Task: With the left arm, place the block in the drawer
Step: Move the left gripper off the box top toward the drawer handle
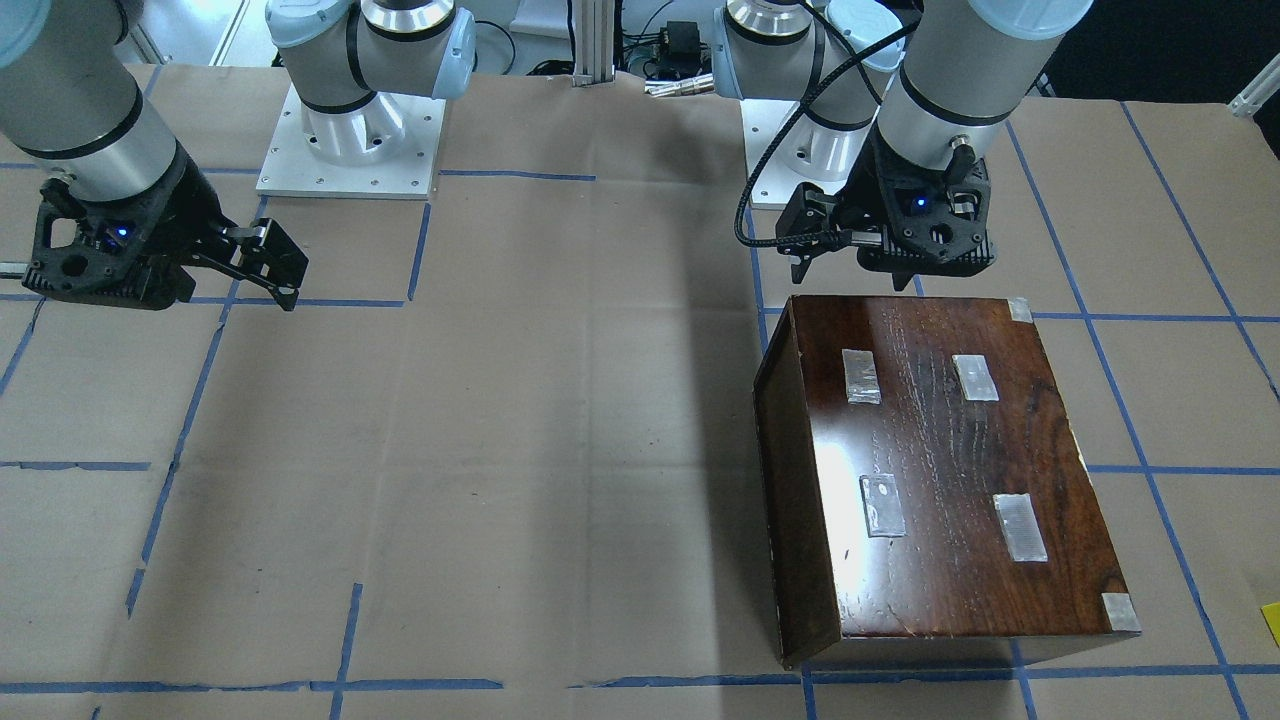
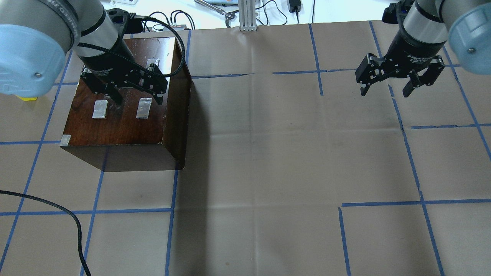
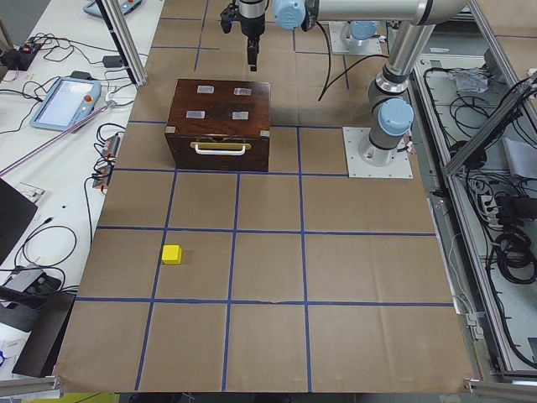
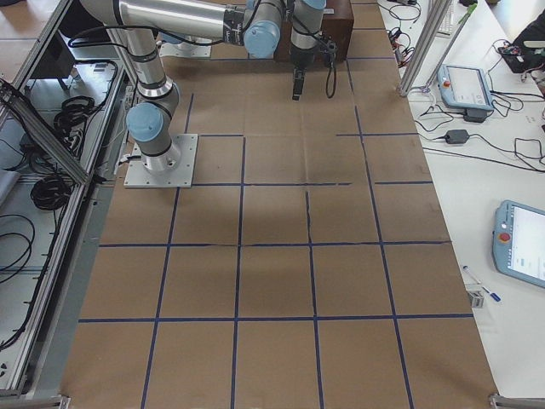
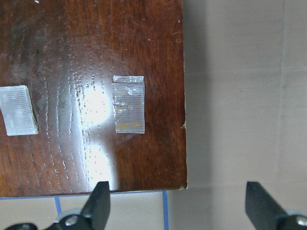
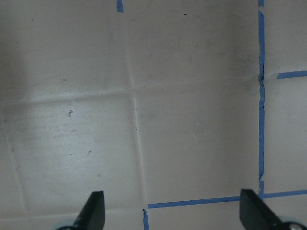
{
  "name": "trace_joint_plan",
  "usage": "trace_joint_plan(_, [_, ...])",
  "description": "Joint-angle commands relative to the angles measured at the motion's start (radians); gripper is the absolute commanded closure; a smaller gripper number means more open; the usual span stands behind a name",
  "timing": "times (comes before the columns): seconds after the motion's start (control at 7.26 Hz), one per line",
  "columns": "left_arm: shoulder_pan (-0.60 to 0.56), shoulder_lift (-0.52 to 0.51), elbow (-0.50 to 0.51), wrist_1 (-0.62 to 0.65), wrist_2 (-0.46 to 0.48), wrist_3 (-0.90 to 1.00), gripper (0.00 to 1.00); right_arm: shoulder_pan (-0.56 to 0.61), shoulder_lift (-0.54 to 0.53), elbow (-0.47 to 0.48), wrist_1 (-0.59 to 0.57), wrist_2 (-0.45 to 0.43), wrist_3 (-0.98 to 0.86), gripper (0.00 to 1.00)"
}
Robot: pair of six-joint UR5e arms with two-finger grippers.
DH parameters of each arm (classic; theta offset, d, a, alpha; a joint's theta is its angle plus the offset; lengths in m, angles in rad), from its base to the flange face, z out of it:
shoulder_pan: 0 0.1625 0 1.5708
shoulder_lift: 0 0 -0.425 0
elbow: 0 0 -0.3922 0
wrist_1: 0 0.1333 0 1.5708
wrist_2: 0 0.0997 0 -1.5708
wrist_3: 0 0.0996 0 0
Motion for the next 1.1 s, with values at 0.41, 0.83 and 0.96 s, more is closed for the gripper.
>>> trace_joint_plan(0.41, [0.005, -0.016, 0.038, -0.011, 0.003, -0.002, 0.0, 0.0, 0.0, -0.001, 0.0, 0.0, 0.0, 0.0])
trace_joint_plan(0.83, [0.053, -0.01, 0.046, -0.015, -0.006, -0.002, 0.0, 0.0, 0.0, 0.001, 0.0, 0.0, 0.0, 0.0])
trace_joint_plan(0.96, [0.107, -0.007, 0.048, -0.021, -0.005, 0.001, 0.0, 0.0, 0.0, 0.001, 0.0, 0.0, 0.0, 0.0])
